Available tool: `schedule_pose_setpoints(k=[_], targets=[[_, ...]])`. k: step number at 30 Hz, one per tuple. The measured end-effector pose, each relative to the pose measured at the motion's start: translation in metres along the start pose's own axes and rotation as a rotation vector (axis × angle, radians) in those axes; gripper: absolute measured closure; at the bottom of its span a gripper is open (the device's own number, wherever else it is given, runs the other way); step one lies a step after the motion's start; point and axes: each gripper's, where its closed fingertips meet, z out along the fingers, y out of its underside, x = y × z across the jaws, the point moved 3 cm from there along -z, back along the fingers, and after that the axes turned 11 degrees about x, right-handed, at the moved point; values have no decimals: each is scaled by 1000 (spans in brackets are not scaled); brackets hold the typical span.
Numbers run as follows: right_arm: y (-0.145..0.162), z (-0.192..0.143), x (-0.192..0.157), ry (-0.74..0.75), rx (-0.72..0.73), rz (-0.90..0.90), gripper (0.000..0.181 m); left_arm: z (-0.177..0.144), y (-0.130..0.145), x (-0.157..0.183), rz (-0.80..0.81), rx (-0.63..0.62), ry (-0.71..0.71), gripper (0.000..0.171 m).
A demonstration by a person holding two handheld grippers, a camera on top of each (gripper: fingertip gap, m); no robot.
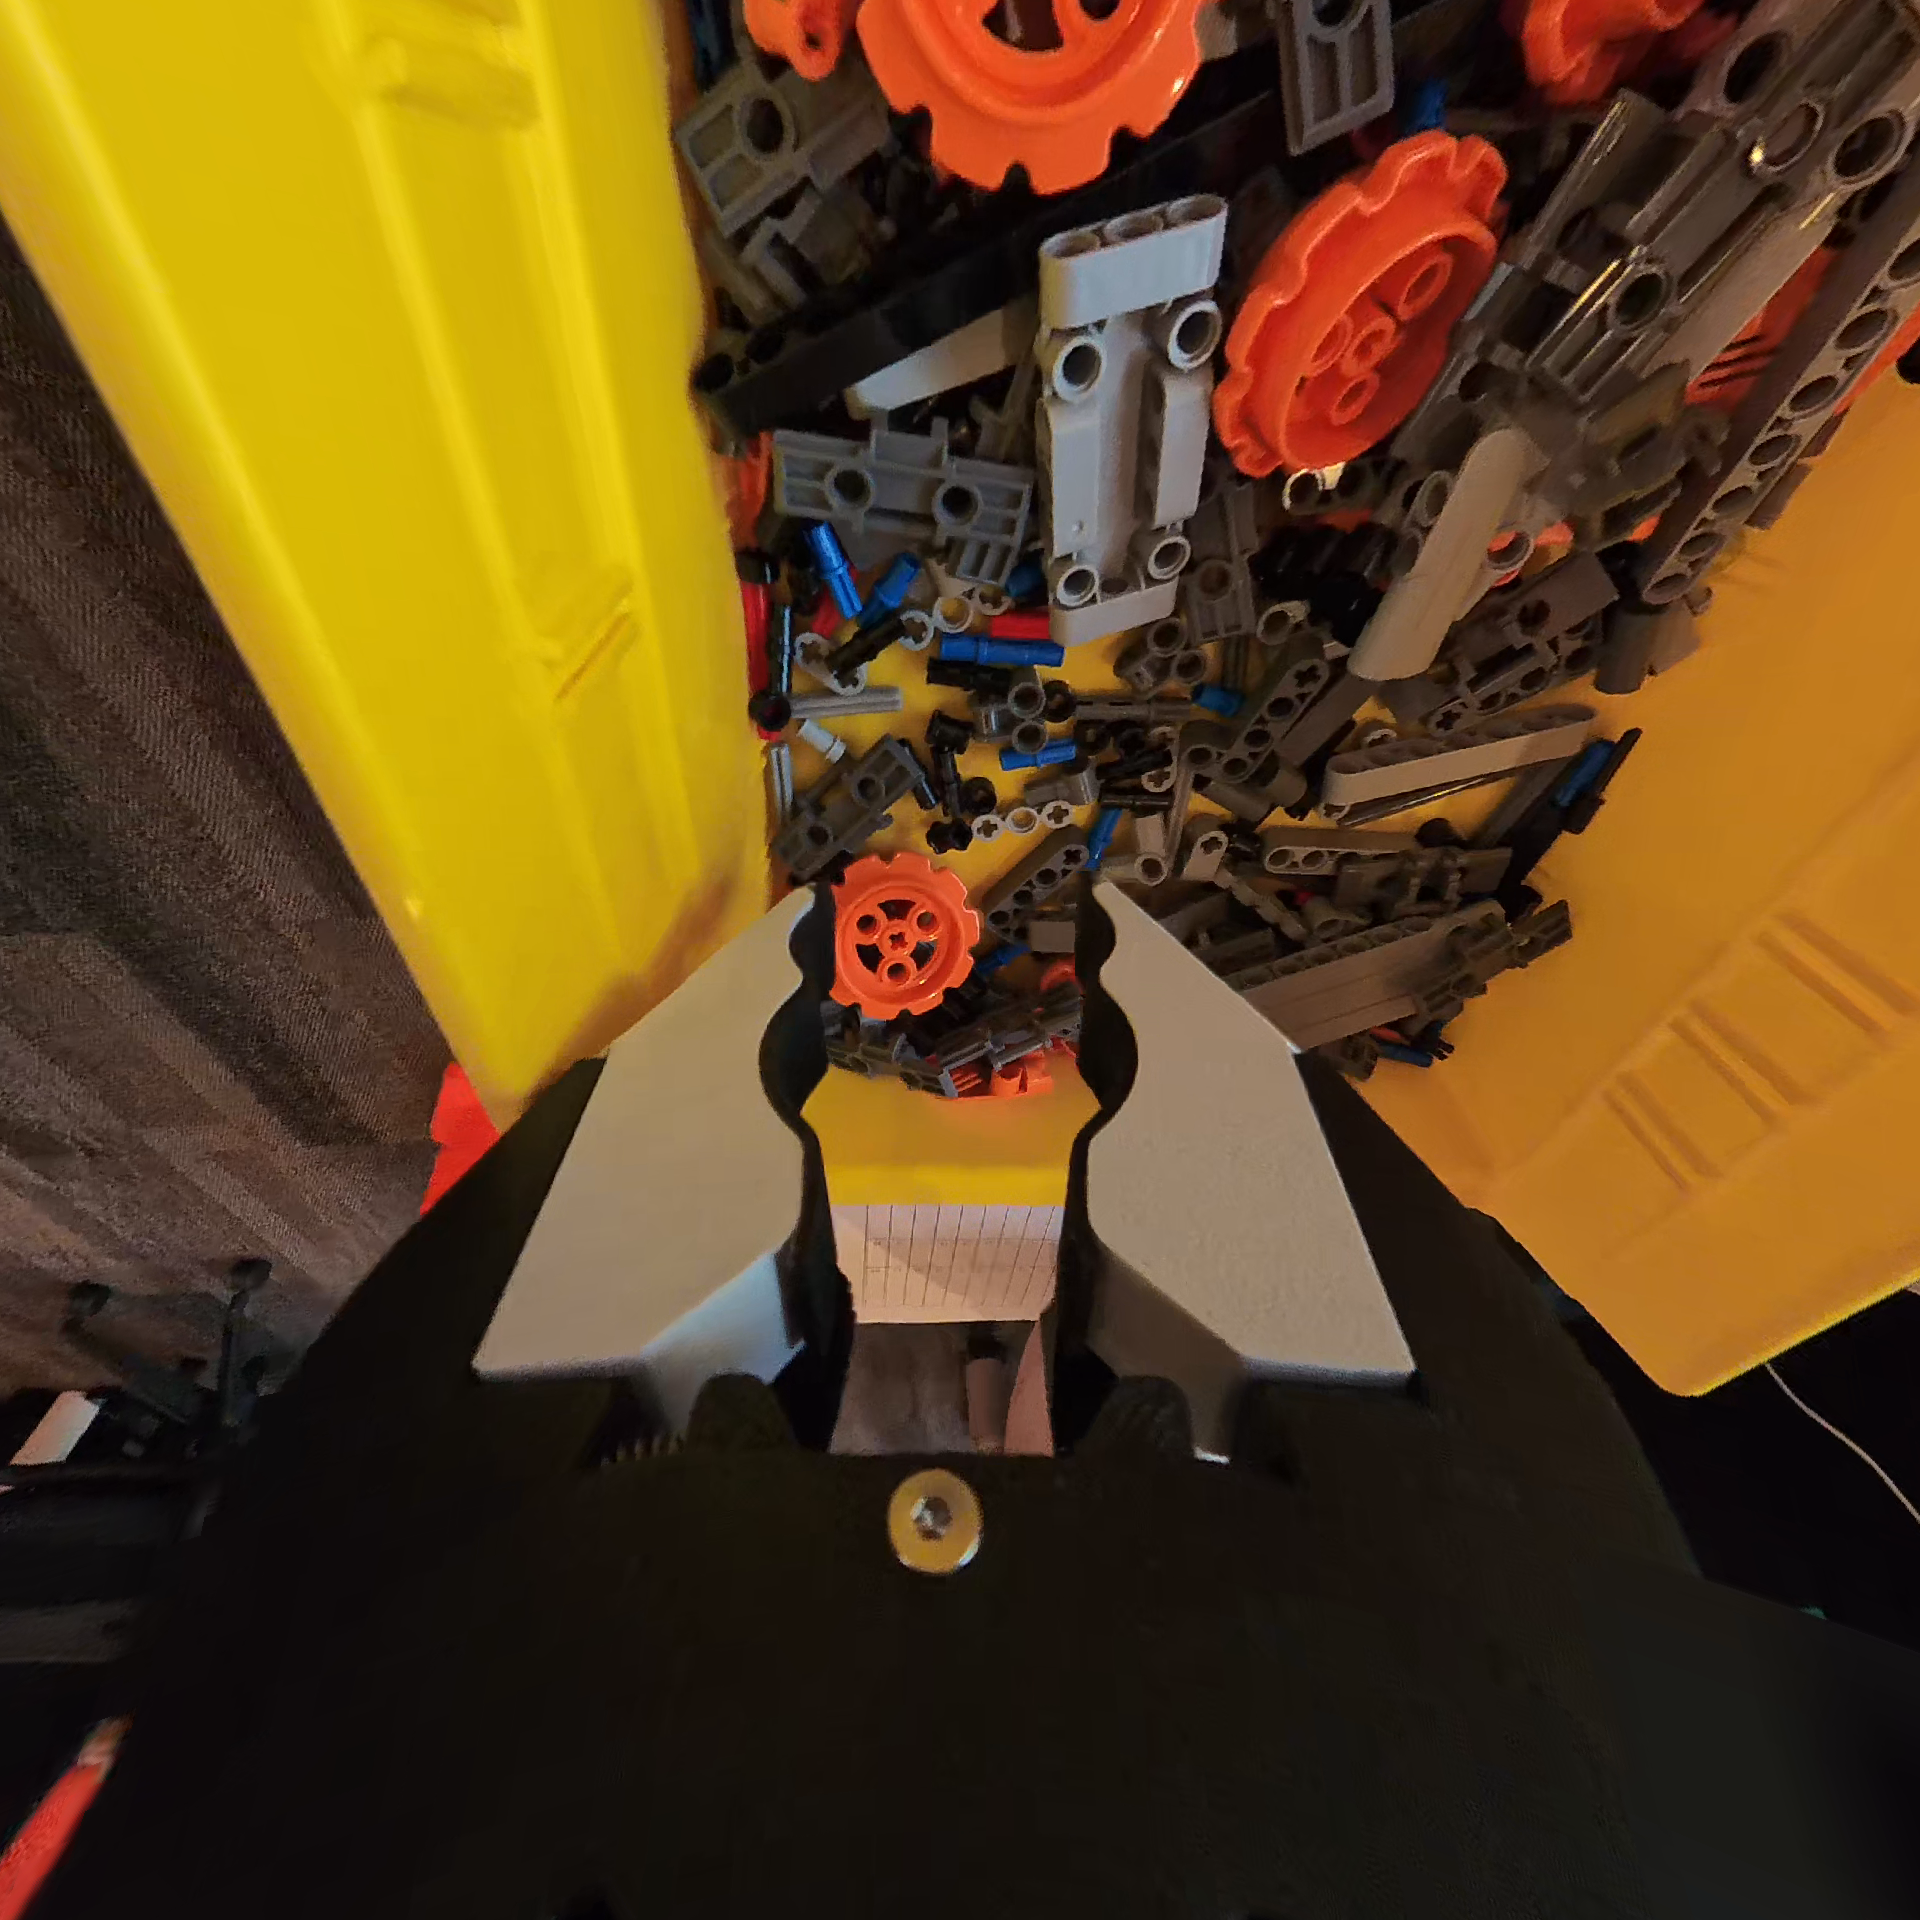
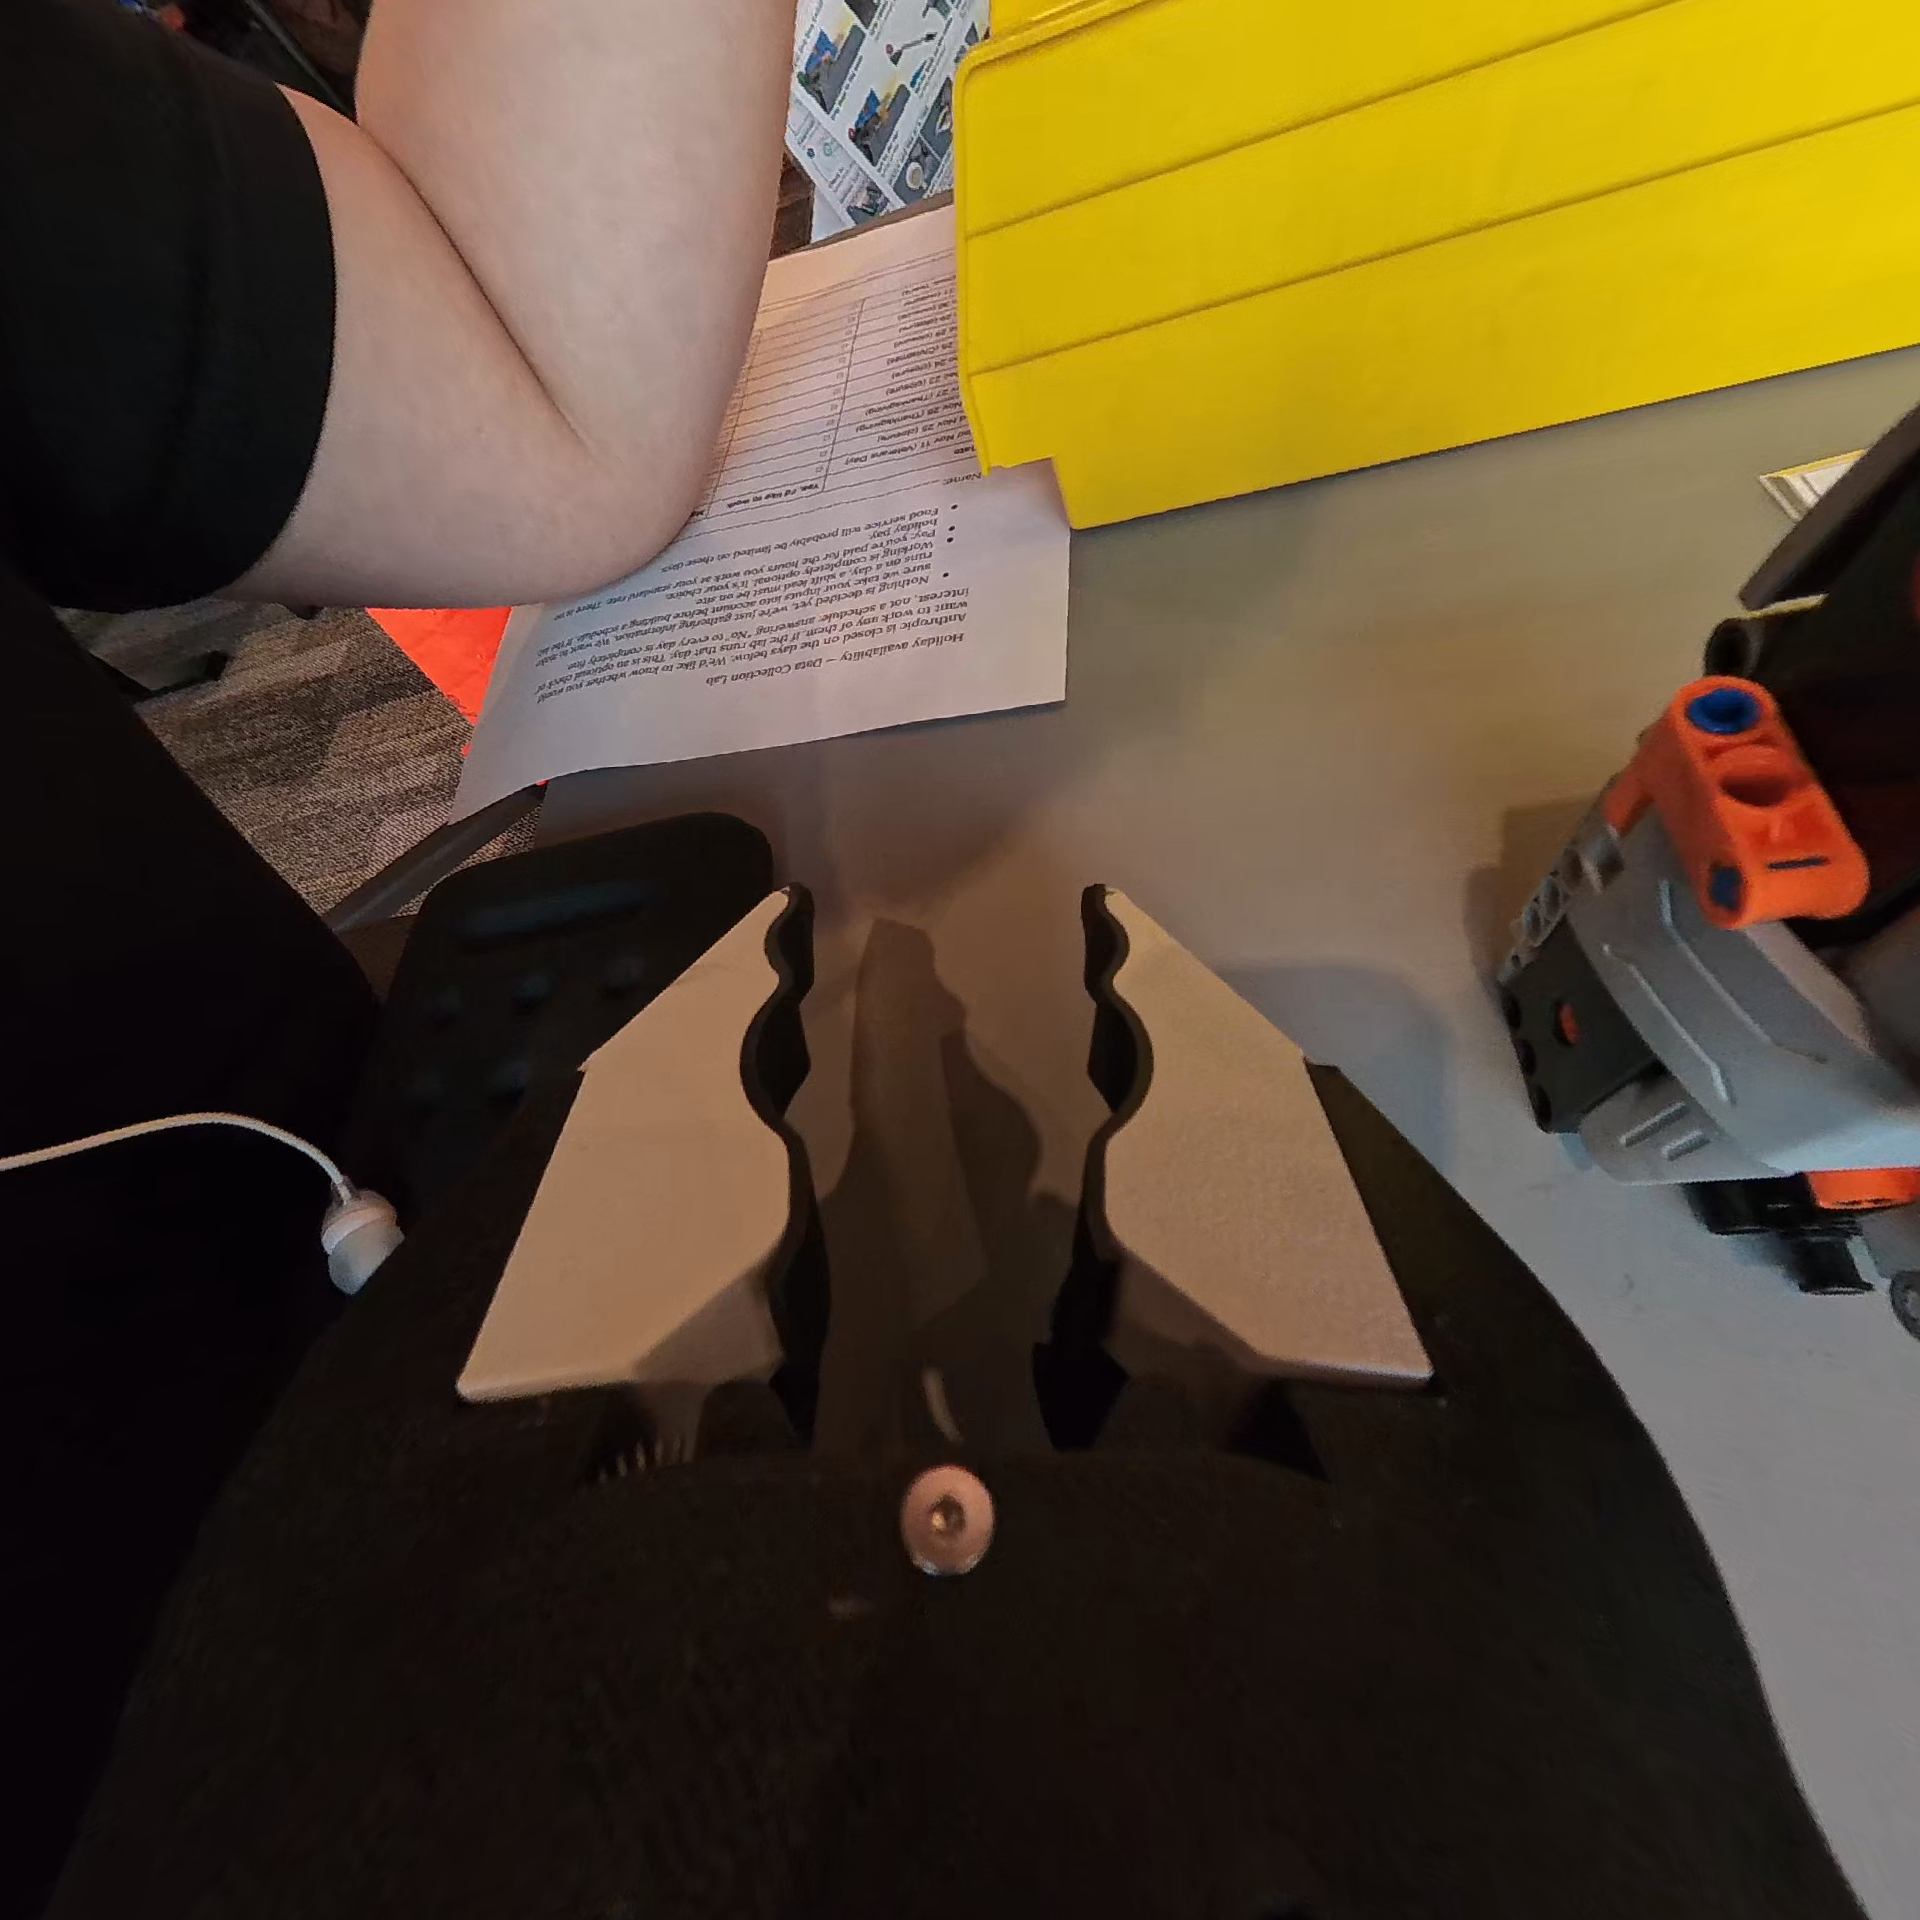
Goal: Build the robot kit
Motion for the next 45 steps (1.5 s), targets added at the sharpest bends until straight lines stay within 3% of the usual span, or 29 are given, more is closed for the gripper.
schedule_pose_setpoints(k=[6,15,19,25,29,35,41,45], targets=[[2,1,-1,-4,-14,-6,130,15,18,-1,-18,-152,-33,130],[3,1,-4,-15,-24,-11,131,20,15,-5,5,-179,-129,132],[3,1,-4,-17,-28,-15,131,20,16,-10,33,-187,-177,144],[4,1,-5,-18,-36,-23,131,19,15,-9,62,-195,-190,146],[5,1,-5,-17,-40,-29,131,11,6,-7,74,-121,-183,162],[6,1,-6,-19,-45,-33,131,-2,-12,-3,106,12,-177,163],[7,2,-6,-21,-52,-35,130,-26,-56,21,229,296,-122,163],[7,2,-6,-22,-57,-36,130,-25,-87,37,314,435,-90,162]])
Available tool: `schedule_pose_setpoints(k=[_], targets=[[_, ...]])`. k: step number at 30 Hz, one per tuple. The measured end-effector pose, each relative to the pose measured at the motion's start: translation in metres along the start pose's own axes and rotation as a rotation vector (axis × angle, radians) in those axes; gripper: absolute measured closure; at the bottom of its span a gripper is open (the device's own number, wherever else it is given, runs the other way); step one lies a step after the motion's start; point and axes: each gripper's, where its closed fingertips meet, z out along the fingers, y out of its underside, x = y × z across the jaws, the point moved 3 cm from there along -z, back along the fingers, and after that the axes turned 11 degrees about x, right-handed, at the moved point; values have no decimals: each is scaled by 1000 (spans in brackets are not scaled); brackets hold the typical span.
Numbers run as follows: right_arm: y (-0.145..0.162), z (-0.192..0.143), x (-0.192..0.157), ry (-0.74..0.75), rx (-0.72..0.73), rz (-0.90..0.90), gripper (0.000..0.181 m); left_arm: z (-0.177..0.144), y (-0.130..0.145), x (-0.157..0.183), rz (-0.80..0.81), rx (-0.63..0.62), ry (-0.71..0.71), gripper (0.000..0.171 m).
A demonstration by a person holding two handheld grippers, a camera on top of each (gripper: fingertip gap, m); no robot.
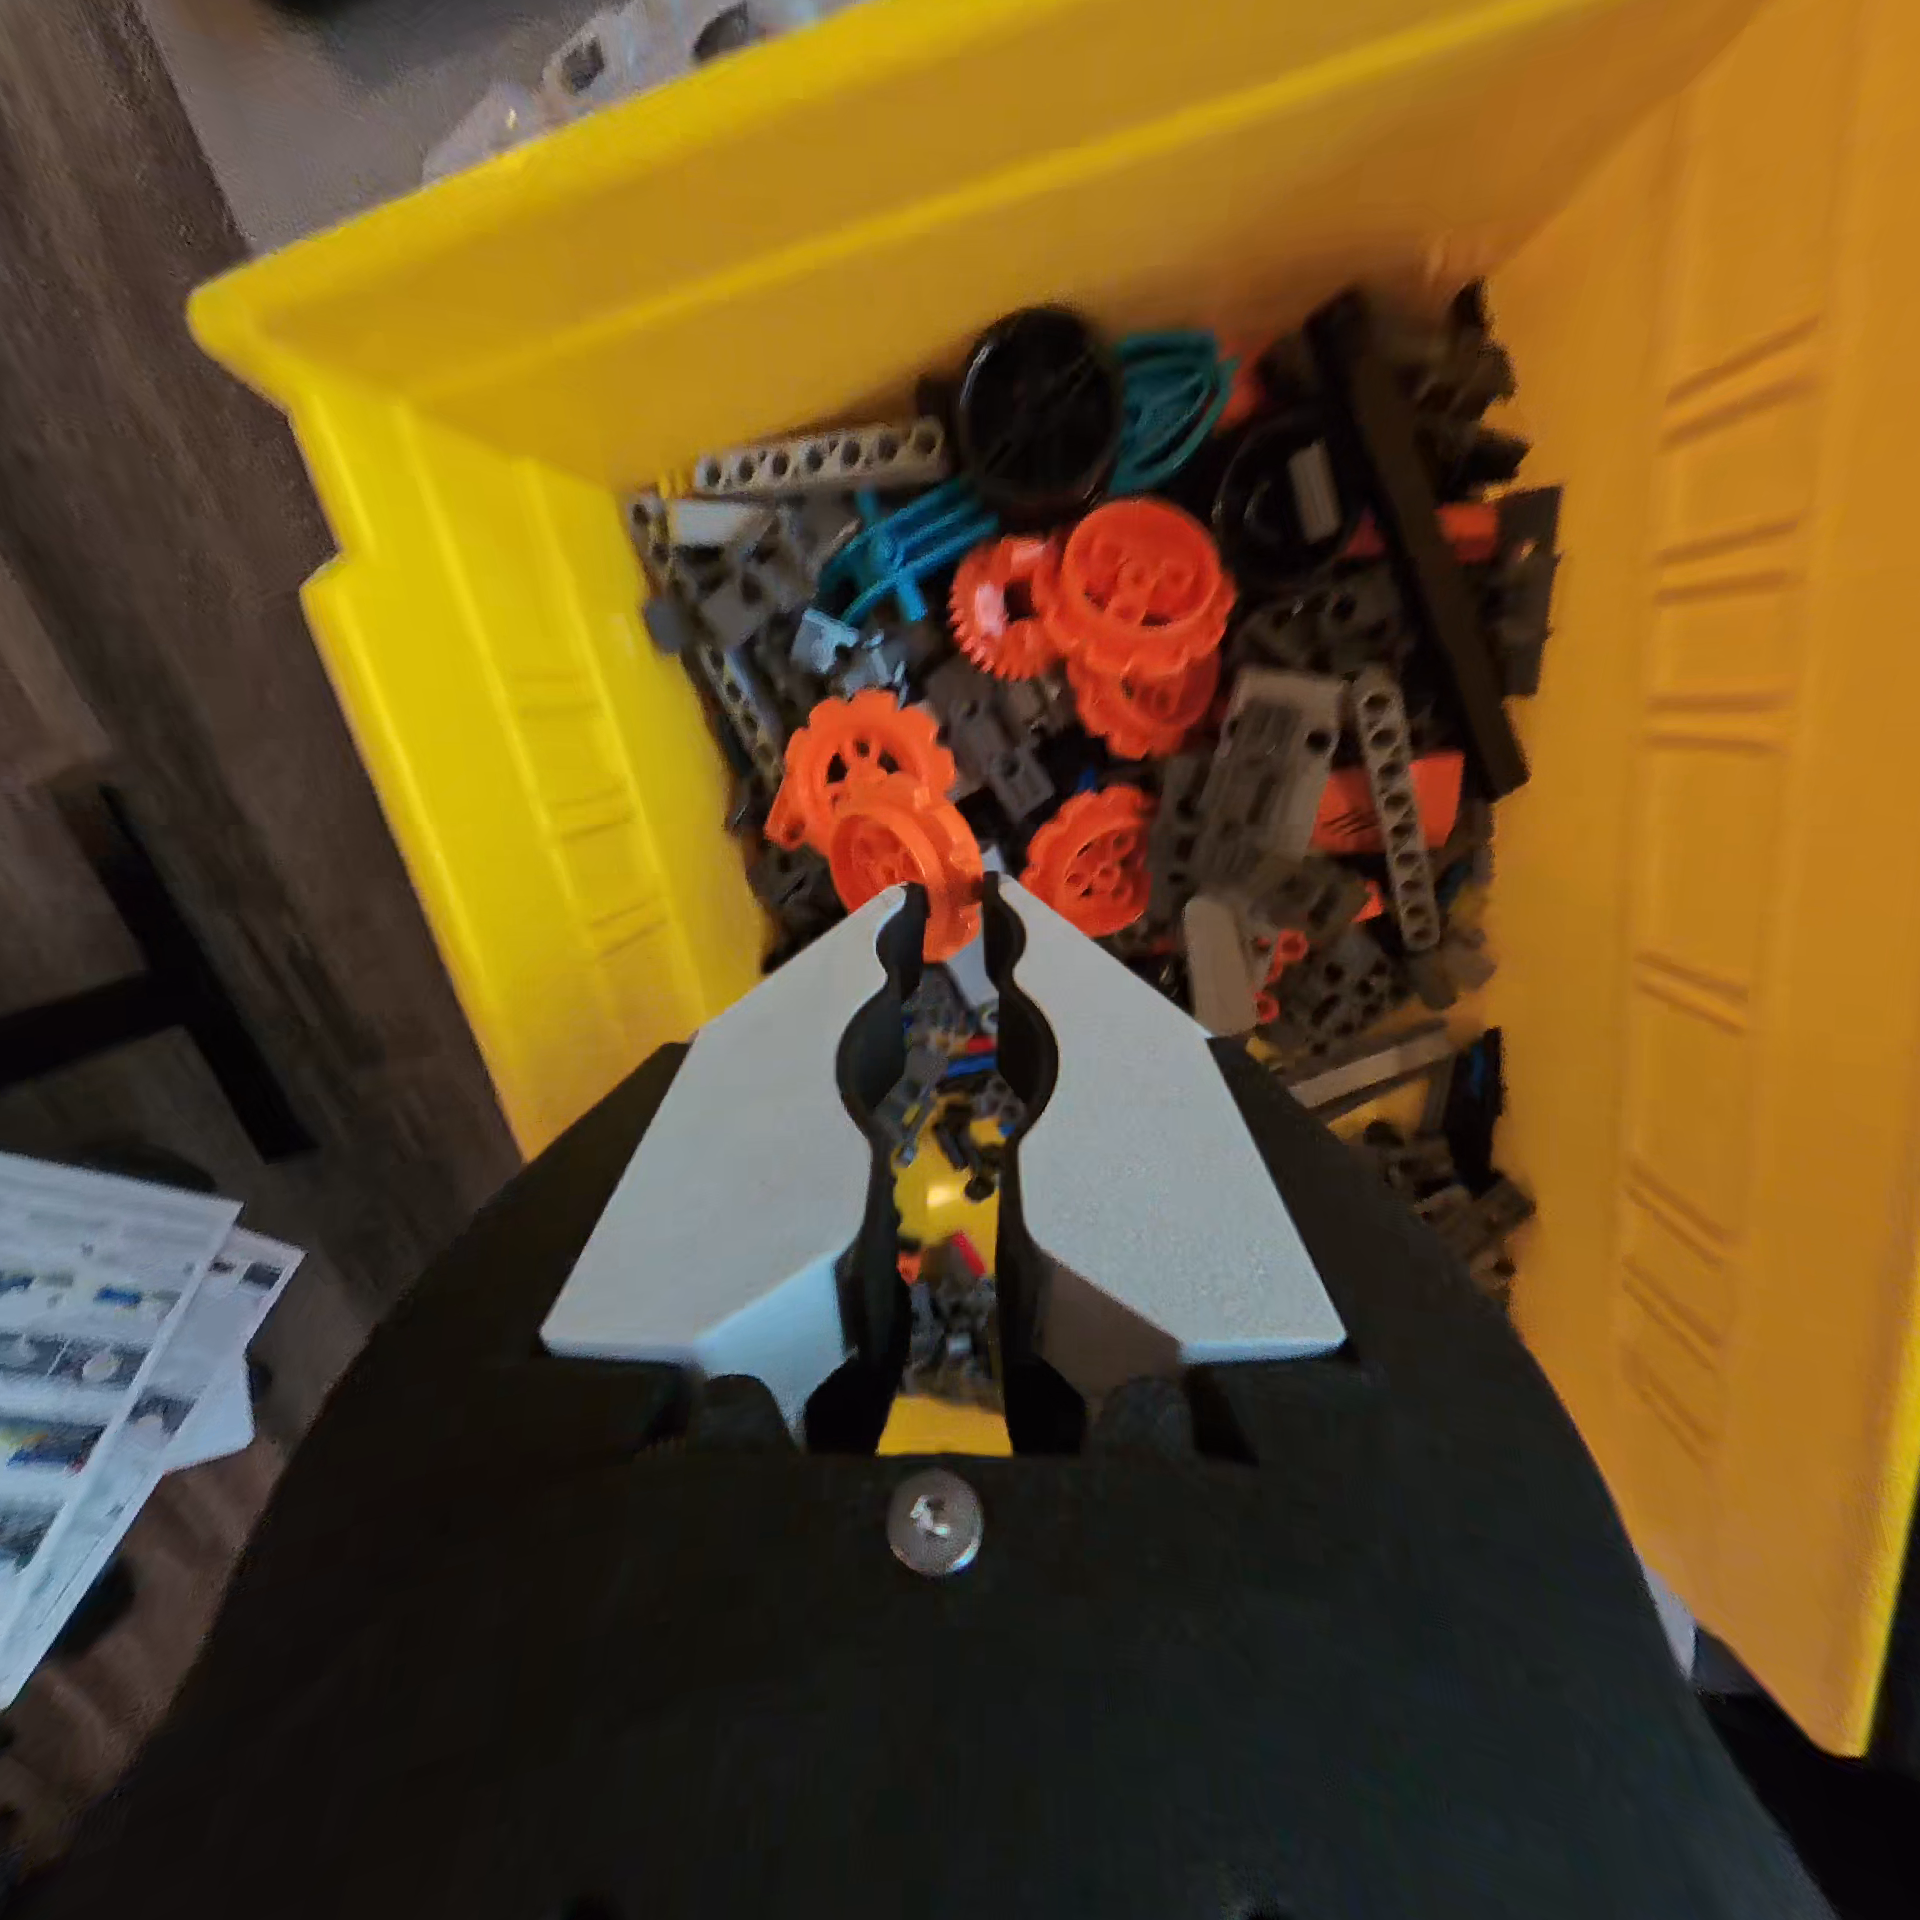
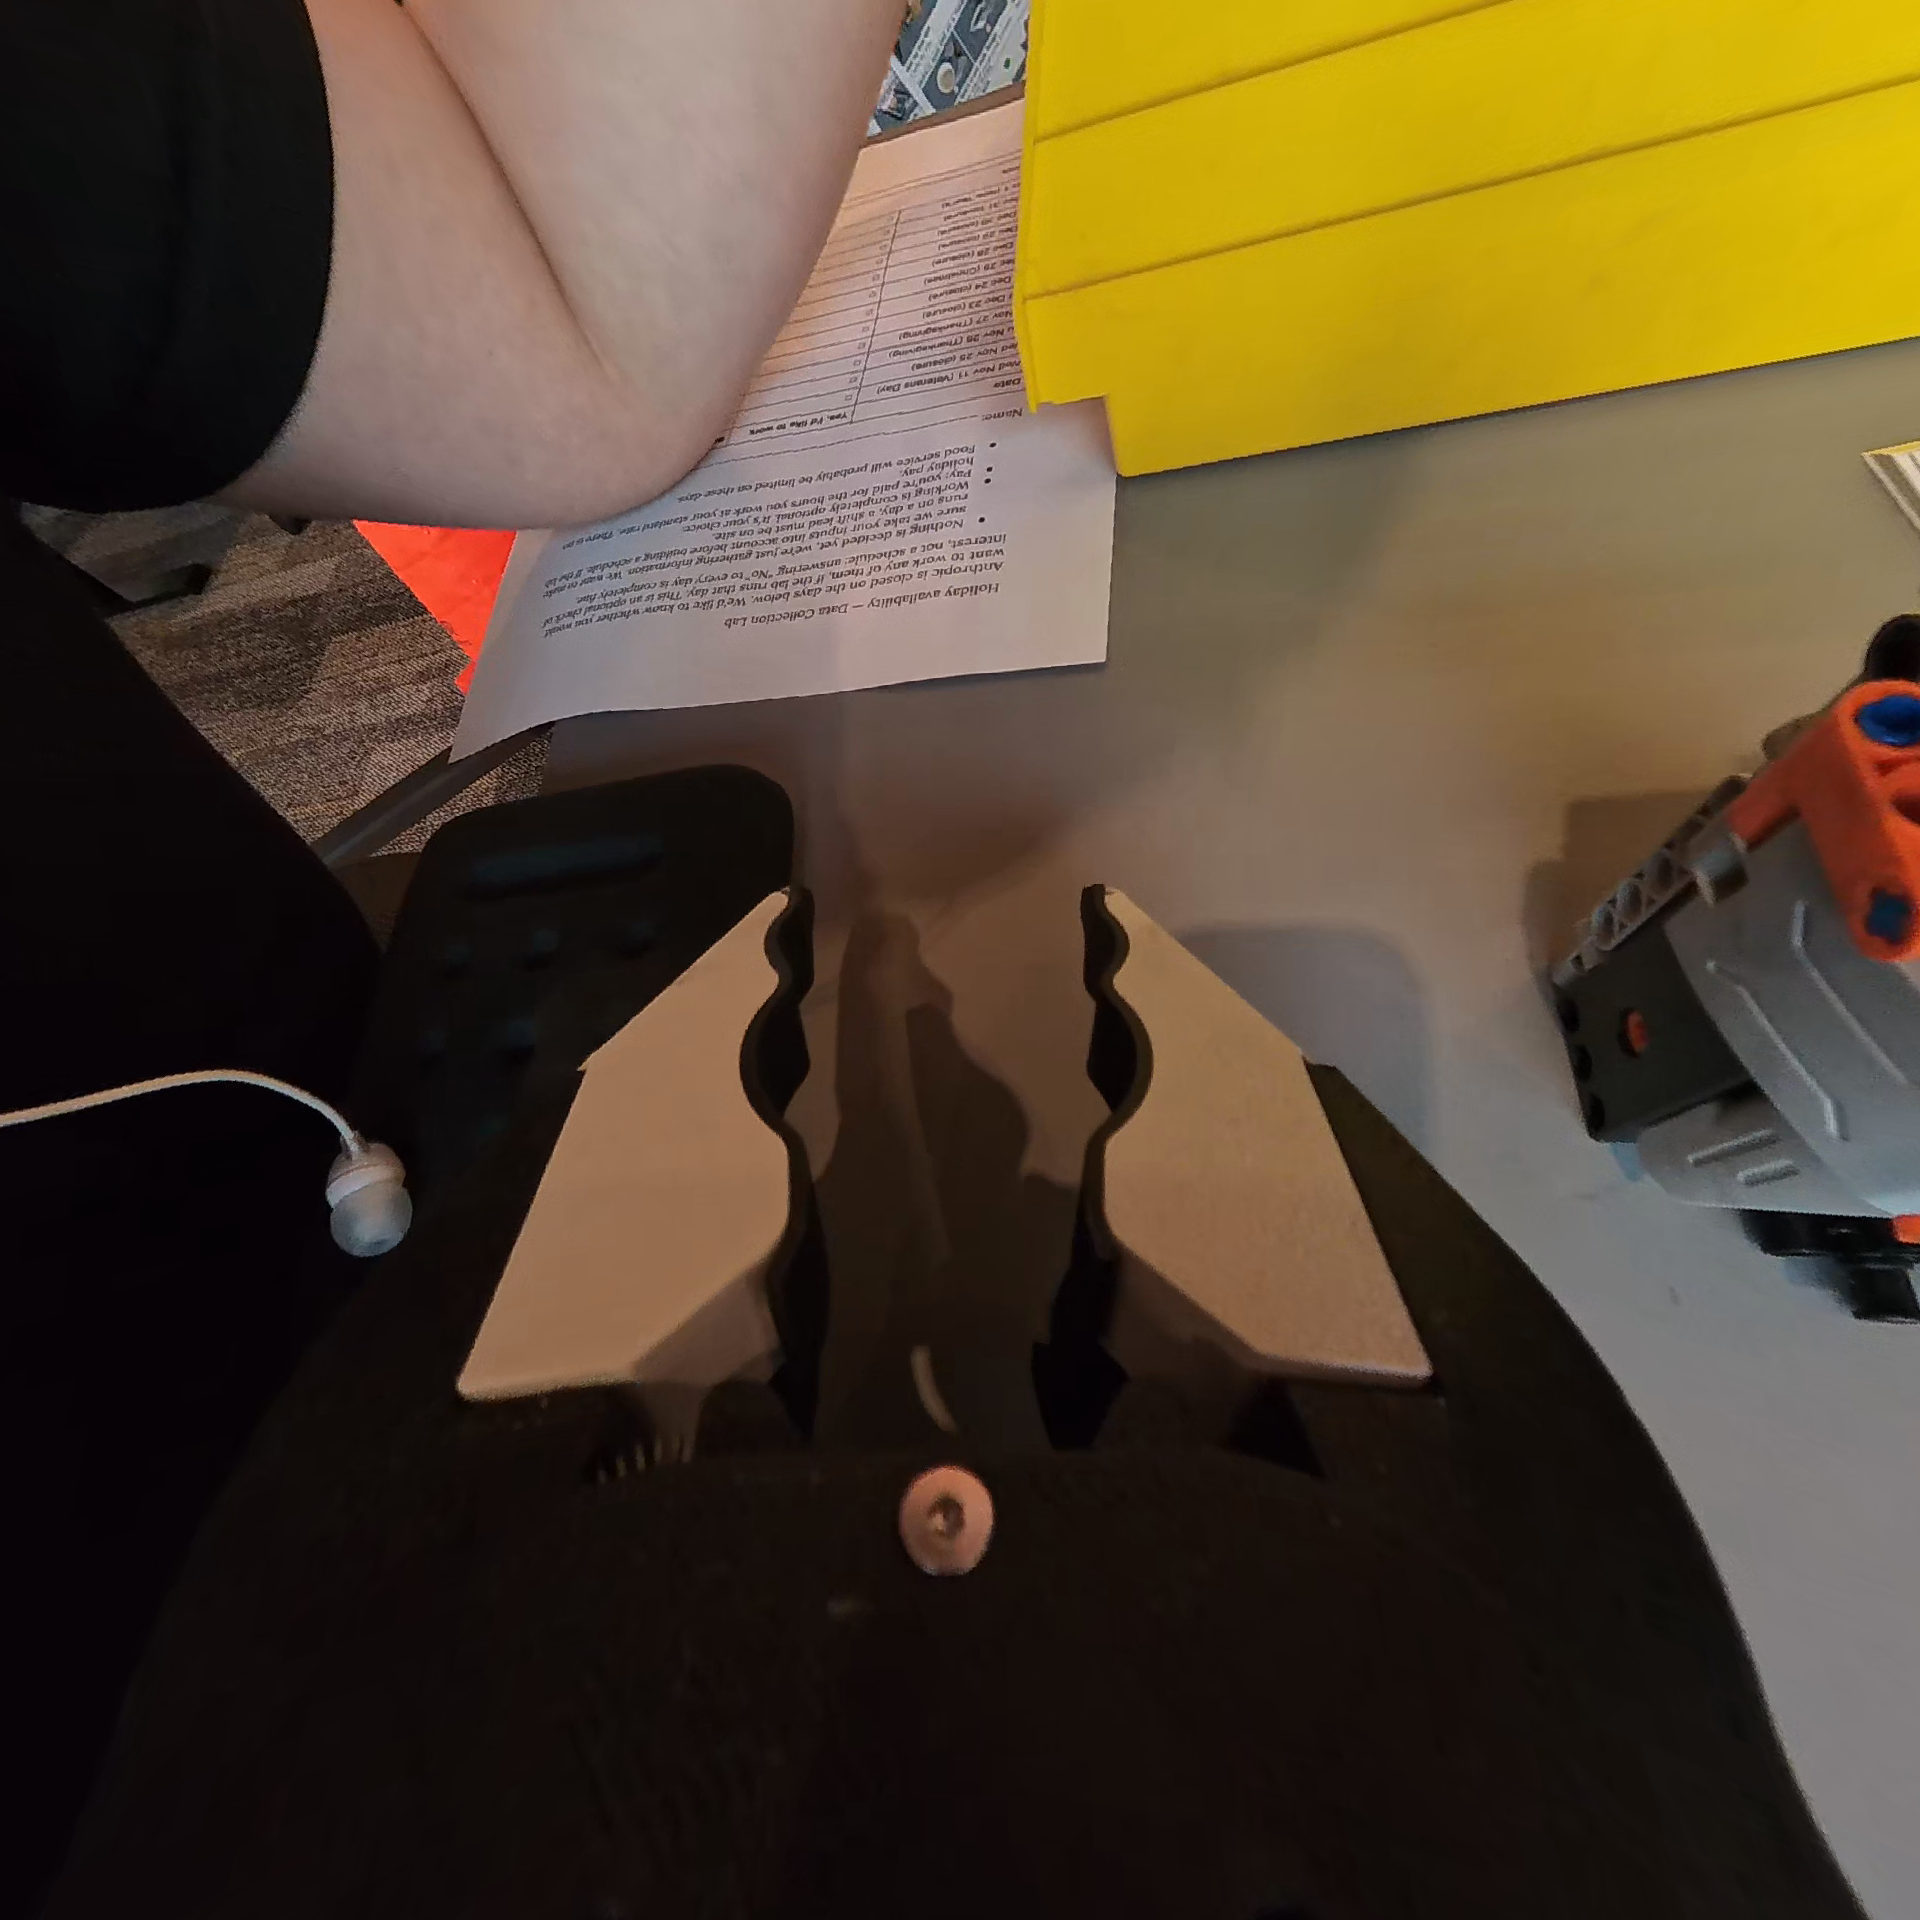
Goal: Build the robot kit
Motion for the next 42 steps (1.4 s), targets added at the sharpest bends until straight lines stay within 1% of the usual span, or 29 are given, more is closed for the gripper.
schedule_pose_setpoints(k=[1,3,5,7,8,9,11,12,14,16,18,21,26,28,31,35,36,38,39,42], targets=[[0,0,0,-1,-1,1,130,2,0,5,-11,-6,31,160],[1,0,0,-2,-3,2,130,1,7,11,-21,-50,59,132],[1,0,0,-4,-5,2,130,-3,23,10,-36,-129,47,135],[1,0,-1,-5,-7,2,130,-7,46,11,-93,-239,48,134],[1,1,-1,-5,-8,2,130,-9,58,12,-121,-300,56,139],[1,1,-1,-6,-9,3,130,-10,68,13,-143,-354,63,140],[2,1,-1,-6,-10,5,130,-10,85,19,-184,-445,100,131],[2,1,-1,-6,-11,5,130,-9,88,24,-199,-464,136,124],[2,1,-1,-6,-13,3,130,-8,84,35,-205,-449,225,122],[2,1,-1,-6,-15,2,130,-8,78,45,-187,-423,281,119],[2,1,-1,-7,-17,2,130,-9,80,55,-138,-442,329,111],[3,1,-1,-9,-20,3,130,-11,89,67,-29,-500,372,105],[4,2,-2,-13,-31,0,130,-16,97,85,163,-507,493,109],[5,2,-2,-14,-35,0,130,-15,102,88,220,-524,508,110],[5,2,-3,-15,-40,0,130,-12,110,86,274,-576,475,123],[6,2,-3,-17,-46,-1,130,-11,111,87,300,-591,480,124],[6,3,-3,-17,-48,-1,130,-11,110,86,300,-590,479,126],[6,3,-3,-17,-48,0,130,-11,109,80,297,-582,445,136],[6,3,-3,-18,-48,0,130,-11,108,75,299,-574,420,148],[6,3,-3,-17,-49,-1,130,-10,102,61,298,-527,357,152]])
